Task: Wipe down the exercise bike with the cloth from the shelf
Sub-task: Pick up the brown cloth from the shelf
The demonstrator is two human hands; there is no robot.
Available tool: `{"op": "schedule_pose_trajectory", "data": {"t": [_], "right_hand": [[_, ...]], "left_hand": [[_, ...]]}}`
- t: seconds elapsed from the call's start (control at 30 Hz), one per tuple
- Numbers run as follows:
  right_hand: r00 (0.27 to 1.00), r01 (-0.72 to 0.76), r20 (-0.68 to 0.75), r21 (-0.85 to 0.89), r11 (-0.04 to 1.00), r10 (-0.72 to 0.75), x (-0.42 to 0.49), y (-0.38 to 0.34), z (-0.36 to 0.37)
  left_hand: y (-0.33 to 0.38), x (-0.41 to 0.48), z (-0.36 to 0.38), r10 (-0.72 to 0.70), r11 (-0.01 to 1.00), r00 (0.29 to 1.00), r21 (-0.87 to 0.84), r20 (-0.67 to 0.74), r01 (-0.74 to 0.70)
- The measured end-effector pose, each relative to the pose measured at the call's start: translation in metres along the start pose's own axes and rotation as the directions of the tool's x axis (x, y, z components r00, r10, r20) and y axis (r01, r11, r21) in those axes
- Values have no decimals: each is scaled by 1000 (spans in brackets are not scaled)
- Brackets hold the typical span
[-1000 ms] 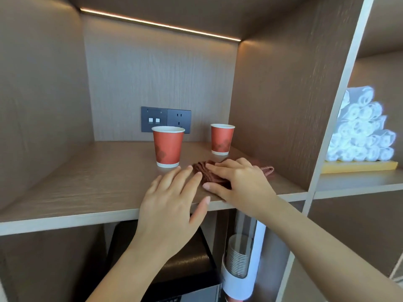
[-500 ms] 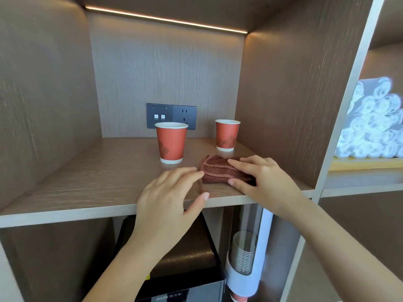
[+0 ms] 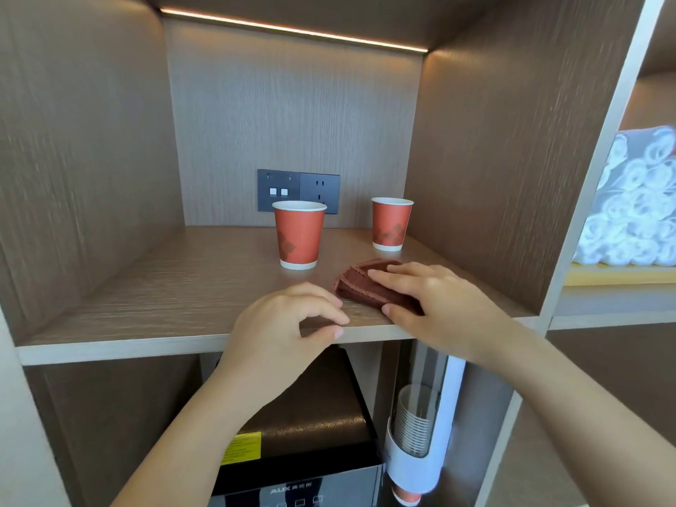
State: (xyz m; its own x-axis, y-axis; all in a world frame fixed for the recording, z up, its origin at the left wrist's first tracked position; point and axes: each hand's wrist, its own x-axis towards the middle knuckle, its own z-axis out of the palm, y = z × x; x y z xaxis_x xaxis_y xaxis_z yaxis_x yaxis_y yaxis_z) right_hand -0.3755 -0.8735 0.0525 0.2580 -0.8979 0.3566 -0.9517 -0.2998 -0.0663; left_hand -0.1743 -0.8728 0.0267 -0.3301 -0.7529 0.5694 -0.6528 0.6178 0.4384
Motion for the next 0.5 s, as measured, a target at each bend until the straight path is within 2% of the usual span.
{"op": "schedule_pose_trajectory", "data": {"t": [0.07,0.13,0.2,0.27,0.37,0.5], "right_hand": [[999,-29,20,-71,997,31,-3,-6,3],[992,-54,118,1,999,53,2,-5,-7],[987,-41,158,79,996,28,13,1,-21],[983,-8,185,77,997,-6,26,5,-27],[944,-12,328,139,990,-34,35,7,-18],[941,3,328,243,970,-85,35,13,-11]], "left_hand": [[-1,1,-1,-3,1000,1000,-18,23,3],[-2,1,-1,2,999,1000,-39,30,-1],[-4,2,-2,6,999,1000,-51,27,-4],[-5,2,-1,14,999,1000,-44,24,-13],[-6,2,0,27,999,1000,-34,16,-26],[-6,1,1,33,999,999,-25,2,-33]]}}
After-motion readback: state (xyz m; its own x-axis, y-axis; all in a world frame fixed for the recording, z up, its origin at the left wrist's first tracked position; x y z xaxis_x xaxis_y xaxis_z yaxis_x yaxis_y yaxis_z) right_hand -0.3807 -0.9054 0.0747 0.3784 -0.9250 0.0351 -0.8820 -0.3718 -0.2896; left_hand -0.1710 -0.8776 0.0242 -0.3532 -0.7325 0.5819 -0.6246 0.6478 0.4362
